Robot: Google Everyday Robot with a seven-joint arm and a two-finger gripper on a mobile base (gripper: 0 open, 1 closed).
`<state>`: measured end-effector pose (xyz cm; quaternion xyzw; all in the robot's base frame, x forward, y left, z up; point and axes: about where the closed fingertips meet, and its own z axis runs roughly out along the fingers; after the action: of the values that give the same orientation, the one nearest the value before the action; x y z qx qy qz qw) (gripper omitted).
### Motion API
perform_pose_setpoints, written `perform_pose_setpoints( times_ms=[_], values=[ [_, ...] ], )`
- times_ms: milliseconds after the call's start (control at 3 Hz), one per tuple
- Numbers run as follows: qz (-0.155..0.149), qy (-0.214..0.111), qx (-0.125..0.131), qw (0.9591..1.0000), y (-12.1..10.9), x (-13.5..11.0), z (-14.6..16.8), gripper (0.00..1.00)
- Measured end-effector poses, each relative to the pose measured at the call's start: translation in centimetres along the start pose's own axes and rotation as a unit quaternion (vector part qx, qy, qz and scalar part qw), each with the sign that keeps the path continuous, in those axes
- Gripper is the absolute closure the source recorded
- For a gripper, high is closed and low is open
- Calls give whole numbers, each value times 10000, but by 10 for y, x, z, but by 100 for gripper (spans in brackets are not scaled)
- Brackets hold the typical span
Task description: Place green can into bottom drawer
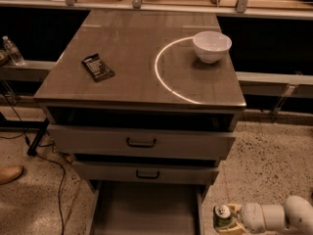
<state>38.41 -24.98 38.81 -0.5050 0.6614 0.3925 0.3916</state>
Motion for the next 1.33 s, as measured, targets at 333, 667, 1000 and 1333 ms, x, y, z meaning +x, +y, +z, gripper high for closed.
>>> perform_pose_setpoints(
  times_ms=[333,667,1000,1333],
  values=[
    [-77,-184,-177,9996,3,43,44,100],
    [-170,-333,-332,9988,5,73,88,100],
    [-221,-461,-457,9976,6,97,130,100],
    [-297,-651,-566,9958,5,118,181,100]
  ],
)
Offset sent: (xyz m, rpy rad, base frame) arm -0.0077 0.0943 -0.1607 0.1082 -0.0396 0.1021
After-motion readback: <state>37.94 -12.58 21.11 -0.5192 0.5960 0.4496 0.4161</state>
